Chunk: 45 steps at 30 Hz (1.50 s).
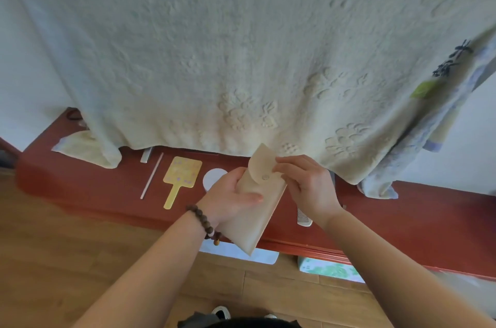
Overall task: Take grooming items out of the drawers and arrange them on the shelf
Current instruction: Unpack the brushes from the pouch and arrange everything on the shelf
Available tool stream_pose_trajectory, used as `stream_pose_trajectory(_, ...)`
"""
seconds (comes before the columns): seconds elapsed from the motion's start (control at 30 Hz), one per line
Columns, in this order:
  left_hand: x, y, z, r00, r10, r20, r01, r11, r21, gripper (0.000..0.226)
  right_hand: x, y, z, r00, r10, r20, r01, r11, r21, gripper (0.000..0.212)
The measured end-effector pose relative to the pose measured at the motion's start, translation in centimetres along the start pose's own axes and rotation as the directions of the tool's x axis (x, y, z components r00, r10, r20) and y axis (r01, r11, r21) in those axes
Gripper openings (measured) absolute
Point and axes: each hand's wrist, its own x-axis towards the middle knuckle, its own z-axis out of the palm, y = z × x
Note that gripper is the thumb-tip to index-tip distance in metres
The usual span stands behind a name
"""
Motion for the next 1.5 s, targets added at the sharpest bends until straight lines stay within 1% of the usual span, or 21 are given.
stream_pose_trajectory(0.1, 0.0, 0.2, -0.5, 0.999, 0.012, -0.031, -0.01, 0.998, 0.062, 0.041, 0.3, -0.4, 1.0, 0.998, 0.068, 0.006, -0.069, 0.996, 0.05, 0.027)
stream_pose_trajectory(0.17, -0.1, 0.0, -1.0, 0.999, 0.013, -0.03, -0.01, 0.995, 0.095, 0.038, 0.6, -0.7, 1.2, 0.979, 0.205, -0.011, -0.203, 0.972, 0.122, 0.026)
stream_pose_trajectory(0.2, -0.3, -0.1, -1.2, 1.0, 0.014, -0.017, -0.012, 0.992, 0.129, 0.036, 1.1, -0.8, 1.1, 0.931, 0.364, -0.03, -0.348, 0.909, 0.229, 0.029)
stream_pose_trajectory(0.23, -0.5, -0.3, -1.3, 1.0, 0.015, -0.001, -0.015, 0.987, 0.159, 0.035, 1.7, -0.6, 1.1, 0.849, 0.526, -0.046, -0.481, 0.807, 0.343, 0.036)
stream_pose_trajectory(0.27, -0.7, -0.6, -1.3, 1.0, 0.014, 0.009, -0.016, 0.986, 0.164, 0.035, 2.3, -0.4, 1.0, 0.774, 0.63, -0.054, -0.555, 0.718, 0.419, 0.042)
stream_pose_trajectory(0.33, -1.1, -1.2, -1.0, 1.0, 0.006, 0.011, -0.007, 0.993, 0.114, 0.039, 3.1, -0.2, 1.0, 0.746, 0.665, -0.035, -0.594, 0.688, 0.417, 0.046)
stream_pose_trajectory(0.4, -1.3, -1.6, -0.9, 1.0, -0.003, 0.021, 0.001, 0.997, 0.072, 0.043, 3.7, 0.3, 1.3, 0.723, 0.687, 0.072, -0.661, 0.658, 0.362, 0.046)
stream_pose_trajectory(0.43, -1.3, -1.8, -0.8, 0.999, -0.005, 0.034, 0.003, 0.998, 0.055, 0.044, 4.1, 0.6, 1.4, 0.683, 0.717, 0.135, -0.713, 0.616, 0.336, 0.044)
stream_pose_trajectory(0.5, -1.5, -1.8, -0.8, 0.998, 0.005, 0.061, -0.006, 1.0, 0.022, 0.045, 4.5, 1.7, 1.6, 0.564, 0.78, 0.272, -0.809, 0.457, 0.369, 0.034)
stream_pose_trajectory(0.6, -1.4, -1.5, -0.5, 0.997, 0.014, 0.073, -0.015, 1.0, 0.007, 0.047, 4.4, 2.4, 1.9, 0.368, 0.751, 0.548, -0.881, 0.093, 0.464, 0.012)
stream_pose_trajectory(0.67, -1.2, -1.3, -0.3, 0.998, 0.016, 0.067, -0.016, 1.0, 0.003, 0.048, 4.0, 2.1, 2.3, 0.319, 0.691, 0.648, -0.893, -0.01, 0.45, 0.011)
stream_pose_trajectory(0.73, -1.0, -1.3, -0.2, 0.999, 0.001, 0.051, -0.001, 1.0, -0.013, 0.047, 4.0, 2.0, 2.5, 0.34, 0.697, 0.631, -0.878, -0.005, 0.479, 0.013)
stream_pose_trajectory(0.77, -0.9, -1.3, -0.2, 0.999, -0.008, 0.038, 0.009, 1.0, -0.026, 0.045, 4.0, 2.0, 2.5, 0.37, 0.718, 0.589, -0.866, 0.036, 0.5, 0.014)
stream_pose_trajectory(0.83, -0.8, -1.3, -0.2, 1.0, -0.025, -0.006, 0.025, 0.999, -0.036, 0.04, 4.1, 2.2, 2.4, 0.468, 0.757, 0.456, -0.838, 0.217, 0.501, 0.02)
stream_pose_trajectory(0.93, -0.5, -1.5, -0.4, 0.995, -0.04, -0.089, 0.04, 0.999, 0.004, 0.038, 3.6, 1.5, 1.8, 0.703, 0.686, 0.187, -0.686, 0.586, 0.431, 0.036)
stream_pose_trajectory(1.0, -0.2, -1.5, -0.3, 0.988, -0.048, -0.144, 0.05, 0.999, 0.012, 0.039, 3.2, 0.5, 1.6, 0.826, 0.545, 0.147, -0.552, 0.726, 0.409, 0.027)
stream_pose_trajectory(1.03, -0.1, -1.6, -0.3, 0.985, -0.047, -0.165, 0.051, 0.999, 0.018, 0.04, 3.0, 0.1, 1.7, 0.849, 0.494, 0.186, -0.525, 0.755, 0.391, 0.023)
stream_pose_trajectory(1.1, -0.1, -1.5, -0.2, 0.98, -0.035, -0.194, 0.047, 0.997, 0.057, 0.04, 2.8, -0.3, 2.3, 0.861, 0.443, 0.249, -0.507, 0.787, 0.352, 0.021)
stream_pose_trajectory(1.3, -0.8, -1.6, -0.6, 0.977, -0.007, -0.215, 0.051, 0.979, 0.198, 0.037, 3.6, -0.4, 3.2, 0.845, 0.463, 0.268, -0.533, 0.766, 0.358, 0.008)
stream_pose_trajectory(1.37, -1.0, -1.7, -0.9, 0.976, -0.011, -0.216, 0.062, 0.971, 0.231, 0.037, 4.5, -0.2, 2.9, 0.831, 0.509, 0.223, -0.555, 0.737, 0.385, 0.009)
stream_pose_trajectory(1.5, -1.7, -2.1, -1.3, 0.972, -0.01, -0.236, 0.071, 0.966, 0.248, 0.037, 6.3, 1.5, 1.8, 0.749, 0.647, 0.143, -0.629, 0.626, 0.461, 0.011)
